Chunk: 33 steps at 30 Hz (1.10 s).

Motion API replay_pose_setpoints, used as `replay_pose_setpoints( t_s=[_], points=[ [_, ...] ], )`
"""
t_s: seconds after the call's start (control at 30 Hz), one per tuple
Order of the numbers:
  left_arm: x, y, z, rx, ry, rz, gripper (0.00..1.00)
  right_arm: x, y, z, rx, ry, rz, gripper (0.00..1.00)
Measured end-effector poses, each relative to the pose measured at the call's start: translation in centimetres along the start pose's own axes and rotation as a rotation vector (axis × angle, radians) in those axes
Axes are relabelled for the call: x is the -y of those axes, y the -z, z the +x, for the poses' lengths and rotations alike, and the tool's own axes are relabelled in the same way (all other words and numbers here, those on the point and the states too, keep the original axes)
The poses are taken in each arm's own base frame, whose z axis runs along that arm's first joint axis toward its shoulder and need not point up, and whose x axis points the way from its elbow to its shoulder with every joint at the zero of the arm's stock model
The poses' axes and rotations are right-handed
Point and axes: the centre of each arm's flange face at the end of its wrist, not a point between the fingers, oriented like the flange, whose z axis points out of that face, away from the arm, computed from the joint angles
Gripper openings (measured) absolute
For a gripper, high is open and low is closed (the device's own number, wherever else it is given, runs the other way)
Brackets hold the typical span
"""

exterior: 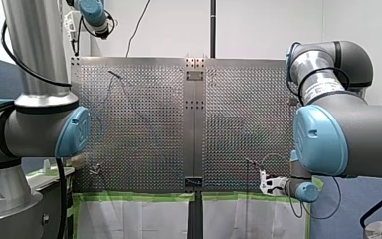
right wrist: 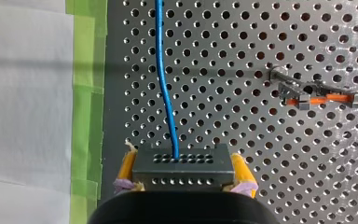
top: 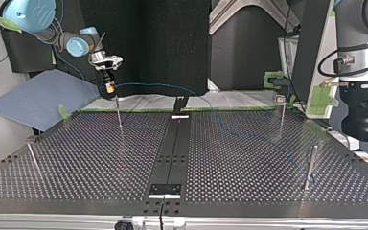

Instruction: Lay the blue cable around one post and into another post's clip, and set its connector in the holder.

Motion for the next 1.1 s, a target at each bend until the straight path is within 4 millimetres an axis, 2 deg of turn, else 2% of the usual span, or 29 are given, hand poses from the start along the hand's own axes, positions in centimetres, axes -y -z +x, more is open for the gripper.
replay_pose_setpoints(
  t_s=[0.27,0.6,1.1],
  points=[
    [1.5,0.1,-1.3,-0.036,-0.038,0.055,1.00,0.1,0.0,0.0,0.004,-0.002,0.001,0.00],
    [0.7,0.3,2.2,-0.187,-0.124,-0.033,1.00,0.1,0.0,0.0,0.005,-0.002,0.001,0.00],
    [0.1,1.8,3.4,-0.323,-0.166,-0.086,1.00,0.0,0.1,0.0,0.008,-0.004,0.001,0.00]
  ],
)
